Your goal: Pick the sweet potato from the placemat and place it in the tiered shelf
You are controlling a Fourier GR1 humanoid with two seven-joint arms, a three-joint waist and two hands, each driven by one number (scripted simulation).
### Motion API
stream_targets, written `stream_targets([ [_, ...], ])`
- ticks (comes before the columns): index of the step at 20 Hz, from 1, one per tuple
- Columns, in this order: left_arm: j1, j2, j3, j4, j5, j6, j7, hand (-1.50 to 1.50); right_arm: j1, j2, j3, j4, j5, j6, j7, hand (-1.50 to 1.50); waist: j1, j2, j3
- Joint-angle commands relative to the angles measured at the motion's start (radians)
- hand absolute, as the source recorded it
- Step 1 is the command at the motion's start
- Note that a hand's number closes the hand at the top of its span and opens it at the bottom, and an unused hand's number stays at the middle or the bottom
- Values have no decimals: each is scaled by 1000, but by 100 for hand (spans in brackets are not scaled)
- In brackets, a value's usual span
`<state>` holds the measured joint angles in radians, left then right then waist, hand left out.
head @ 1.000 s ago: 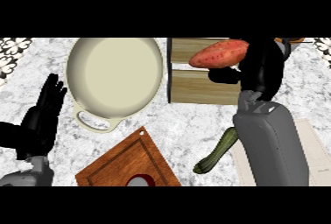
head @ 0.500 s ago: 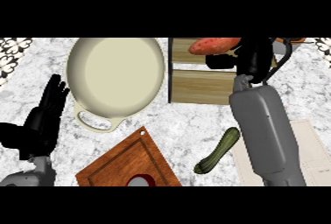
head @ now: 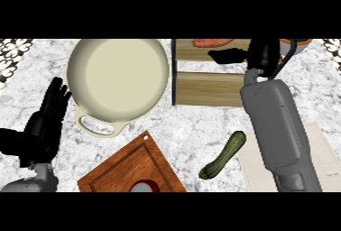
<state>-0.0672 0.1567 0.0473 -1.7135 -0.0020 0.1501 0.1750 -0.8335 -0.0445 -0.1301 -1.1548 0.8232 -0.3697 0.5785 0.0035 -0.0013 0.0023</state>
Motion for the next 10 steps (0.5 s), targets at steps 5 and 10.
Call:
stream_targets([
  [5, -10, 3, 20, 20, -5, -3, -12, 0, -4, -55, -75, -146, -145, -8, -77, -150, -3, 0, -2],
  [10, 42, -7, 15, 23, -8, -16, -50, 0, 105, -71, -54, -413, -63, 17, 133, -150, -16, -5, -3],
])
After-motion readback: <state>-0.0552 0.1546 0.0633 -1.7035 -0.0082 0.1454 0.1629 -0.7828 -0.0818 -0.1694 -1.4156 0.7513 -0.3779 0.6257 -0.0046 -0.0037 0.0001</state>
